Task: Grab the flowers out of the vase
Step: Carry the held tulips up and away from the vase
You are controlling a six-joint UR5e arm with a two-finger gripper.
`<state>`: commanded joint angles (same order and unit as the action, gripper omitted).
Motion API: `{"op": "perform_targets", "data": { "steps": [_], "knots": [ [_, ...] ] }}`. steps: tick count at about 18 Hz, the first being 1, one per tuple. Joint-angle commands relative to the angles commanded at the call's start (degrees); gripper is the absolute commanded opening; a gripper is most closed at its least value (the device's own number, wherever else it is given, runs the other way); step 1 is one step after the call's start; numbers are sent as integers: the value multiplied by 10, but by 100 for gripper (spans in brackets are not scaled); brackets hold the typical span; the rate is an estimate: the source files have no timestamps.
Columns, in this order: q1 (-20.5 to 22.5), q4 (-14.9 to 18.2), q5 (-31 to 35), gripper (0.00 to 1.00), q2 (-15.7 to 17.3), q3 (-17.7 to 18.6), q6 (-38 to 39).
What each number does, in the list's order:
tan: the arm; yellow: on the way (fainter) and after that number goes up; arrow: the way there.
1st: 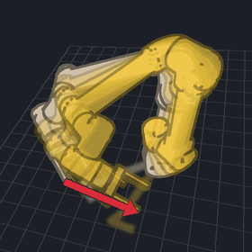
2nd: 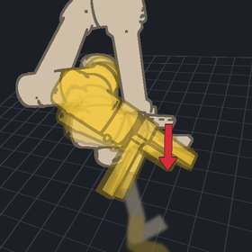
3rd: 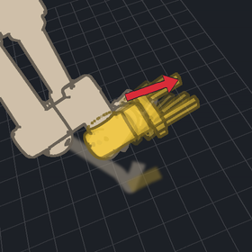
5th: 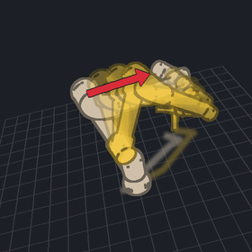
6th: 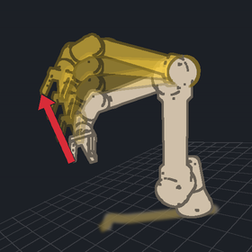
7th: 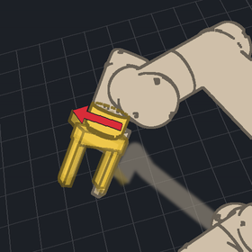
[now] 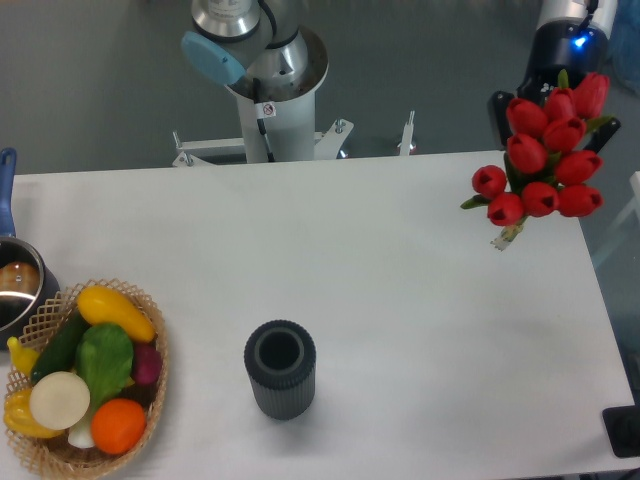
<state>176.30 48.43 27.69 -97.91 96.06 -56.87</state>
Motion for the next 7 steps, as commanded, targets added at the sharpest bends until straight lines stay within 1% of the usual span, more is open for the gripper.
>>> {"op": "perform_targets", "data": {
  "steps": [4, 7],
  "knots": [
    [17, 0, -1, 39, -4, 5, -11],
    [18, 1, -4, 39, -7, 7, -11]
  ]
}}
